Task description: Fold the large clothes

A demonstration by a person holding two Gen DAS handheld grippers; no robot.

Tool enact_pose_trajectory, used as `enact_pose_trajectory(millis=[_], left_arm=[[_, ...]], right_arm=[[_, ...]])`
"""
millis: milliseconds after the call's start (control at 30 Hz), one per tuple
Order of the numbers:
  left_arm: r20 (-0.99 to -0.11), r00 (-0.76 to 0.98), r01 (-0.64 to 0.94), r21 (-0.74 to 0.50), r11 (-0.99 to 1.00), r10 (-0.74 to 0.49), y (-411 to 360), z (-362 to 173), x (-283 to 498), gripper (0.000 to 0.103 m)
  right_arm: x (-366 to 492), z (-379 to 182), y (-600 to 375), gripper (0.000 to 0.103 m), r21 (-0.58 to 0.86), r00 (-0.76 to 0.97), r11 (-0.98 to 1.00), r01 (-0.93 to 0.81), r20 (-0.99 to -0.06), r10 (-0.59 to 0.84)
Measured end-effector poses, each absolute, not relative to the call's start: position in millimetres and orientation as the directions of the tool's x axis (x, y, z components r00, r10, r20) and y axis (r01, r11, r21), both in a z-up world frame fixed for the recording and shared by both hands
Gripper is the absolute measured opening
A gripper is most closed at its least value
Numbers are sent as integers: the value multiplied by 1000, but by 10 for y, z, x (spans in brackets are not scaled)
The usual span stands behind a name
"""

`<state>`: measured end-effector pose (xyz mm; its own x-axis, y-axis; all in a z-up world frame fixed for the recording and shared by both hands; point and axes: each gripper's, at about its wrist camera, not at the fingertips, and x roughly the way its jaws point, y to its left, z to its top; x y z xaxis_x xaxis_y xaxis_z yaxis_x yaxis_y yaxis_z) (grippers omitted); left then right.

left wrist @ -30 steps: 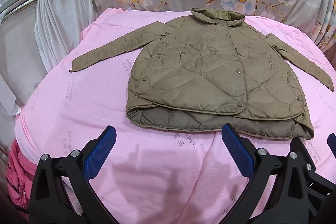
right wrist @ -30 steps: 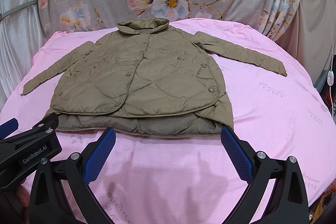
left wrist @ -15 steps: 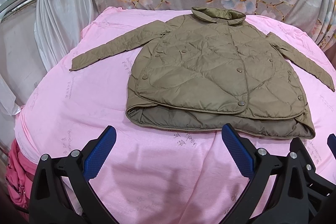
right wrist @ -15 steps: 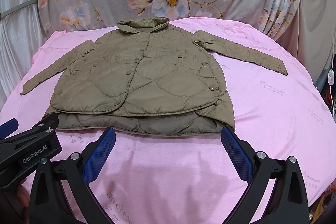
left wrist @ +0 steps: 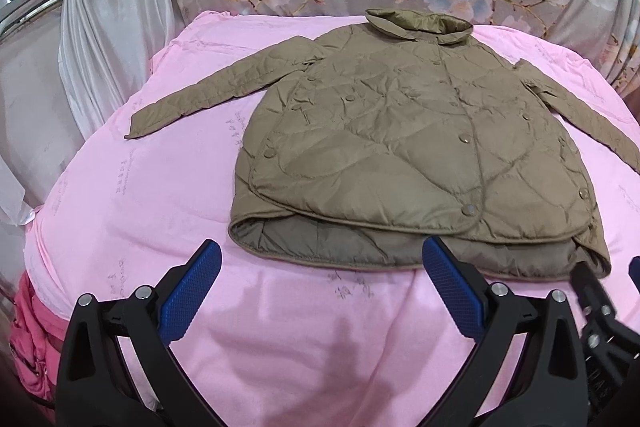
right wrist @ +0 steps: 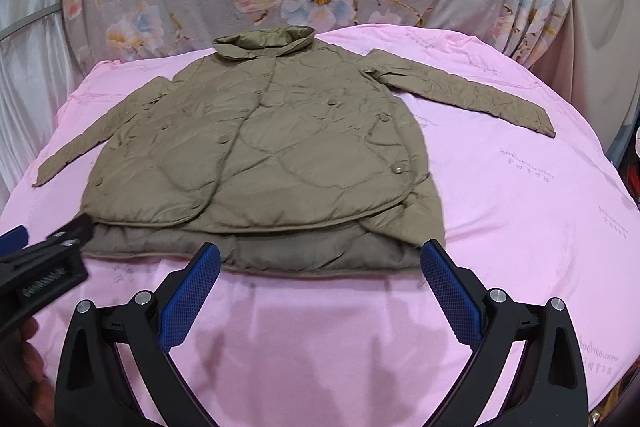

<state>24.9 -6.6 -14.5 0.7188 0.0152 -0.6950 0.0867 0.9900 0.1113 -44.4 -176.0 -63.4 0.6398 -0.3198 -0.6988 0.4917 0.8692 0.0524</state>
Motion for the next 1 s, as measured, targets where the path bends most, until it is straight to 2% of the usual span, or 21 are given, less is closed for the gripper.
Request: enact_pose_trajectory(millis=[267,500,667,867,933,967,1000], left_arm=[[-685,727,5,80,997,51,73,-75,761,98],[-681,722,-75,100,992,123,187,-75,1256,98],[-670,722,-125,118,985,172,176,-124,1556,98],[-680,714,-140,91,986,164,128,-200,1810,98],[-685,710,-139,92,986,164,94,-243,1870,98],[-690,705,-137,92,986,162,77,-277,1906,98],[-697,700,-135,91,987,160,65,-315,1937,98]], right_arm=[[-331,-707,-2987,98,97,584,763,639,-707,-399],[-268,-760,-4369,98,293,623,622,726,-664,-414],[-264,-950,-5257,98,404,591,450,797,-680,-435],[-277,-1290,-5924,98,501,562,258,826,-708,-427],[-268,-1320,-6012,98,518,559,225,825,-689,-461],[-246,-1307,-6026,94,512,550,222,830,-687,-475],[-216,-1295,-6060,80,507,545,221,833,-685,-483]])
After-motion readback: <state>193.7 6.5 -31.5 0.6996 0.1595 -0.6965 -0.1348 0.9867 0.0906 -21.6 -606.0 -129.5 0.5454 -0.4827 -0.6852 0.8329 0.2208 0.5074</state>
